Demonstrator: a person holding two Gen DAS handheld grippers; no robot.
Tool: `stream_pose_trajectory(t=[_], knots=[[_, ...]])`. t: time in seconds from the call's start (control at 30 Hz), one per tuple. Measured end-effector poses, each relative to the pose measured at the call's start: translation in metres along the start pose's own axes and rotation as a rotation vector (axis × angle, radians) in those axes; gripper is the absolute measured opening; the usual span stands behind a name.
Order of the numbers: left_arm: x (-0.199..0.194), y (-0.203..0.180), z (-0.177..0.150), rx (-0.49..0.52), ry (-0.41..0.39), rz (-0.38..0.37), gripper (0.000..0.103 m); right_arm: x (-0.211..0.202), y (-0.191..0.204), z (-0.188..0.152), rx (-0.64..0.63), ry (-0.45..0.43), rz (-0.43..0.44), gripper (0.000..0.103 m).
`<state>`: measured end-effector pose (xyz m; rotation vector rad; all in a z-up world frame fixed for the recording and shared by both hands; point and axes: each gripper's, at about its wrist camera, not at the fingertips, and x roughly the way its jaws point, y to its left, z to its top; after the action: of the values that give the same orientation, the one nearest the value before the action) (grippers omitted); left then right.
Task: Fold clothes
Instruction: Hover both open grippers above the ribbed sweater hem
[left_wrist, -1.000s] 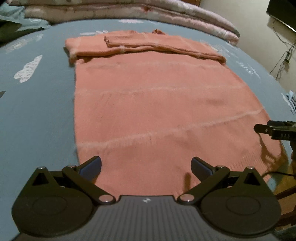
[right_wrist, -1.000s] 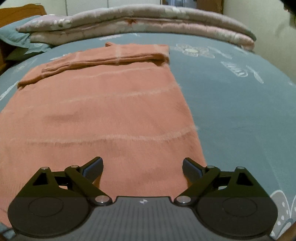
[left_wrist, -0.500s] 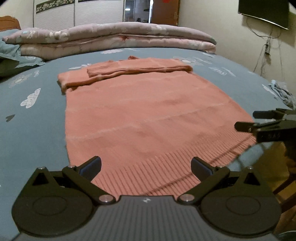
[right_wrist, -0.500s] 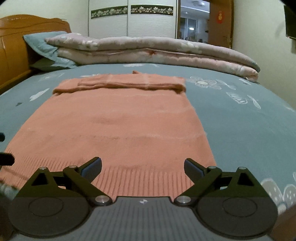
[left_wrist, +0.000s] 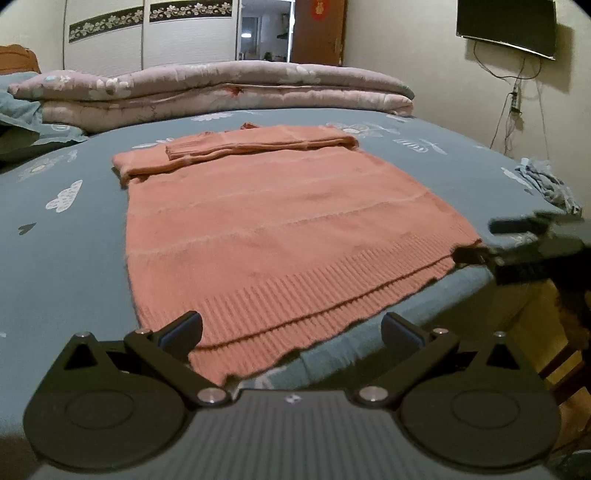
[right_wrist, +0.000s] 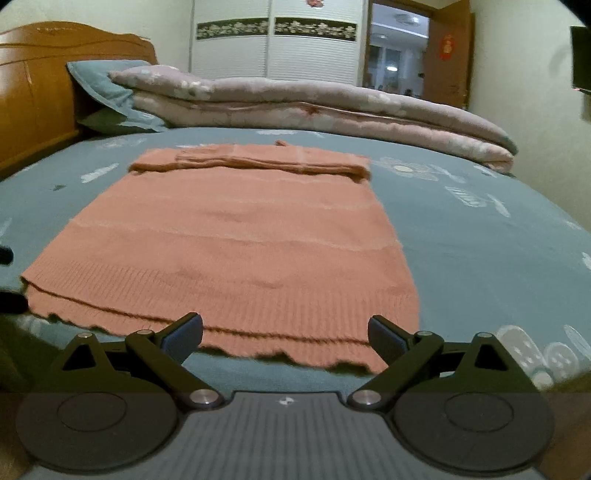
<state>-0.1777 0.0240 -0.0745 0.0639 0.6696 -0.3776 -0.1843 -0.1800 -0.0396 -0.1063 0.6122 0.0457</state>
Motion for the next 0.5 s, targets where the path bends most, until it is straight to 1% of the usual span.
stream_pose_trajectory(t=[0.13,0.23,0.33,0.43,0.47,0.5], knots=[[-0.003,0.010,-0.021,-0.100,0.024,0.011,0.102,0.033,0.015,0.030,-0.049,-0.038,0.062,0.101],[-0.010,0.018,-0.037,-0.152,0.033,0.046,0.102,0.072,0.029,0.058,-0.067,-0.036,0.105,0.101],[-0.018,0.026,-0.052,-0.203,0.041,0.083,0.102,0.116,0.039,0.082,-0.093,-0.013,0.113,0.101],[-0.021,0.034,-0.061,-0.242,0.056,0.126,0.102,0.151,0.045,0.088,-0.111,0.044,0.122,0.101],[-0.021,0.037,-0.064,-0.258,0.062,0.136,0.102,0.162,0.046,0.086,-0.113,0.074,0.119,0.101],[-0.020,0.040,-0.065,-0.270,0.067,0.142,0.102,0.171,0.047,0.082,-0.106,0.123,0.117,0.101]])
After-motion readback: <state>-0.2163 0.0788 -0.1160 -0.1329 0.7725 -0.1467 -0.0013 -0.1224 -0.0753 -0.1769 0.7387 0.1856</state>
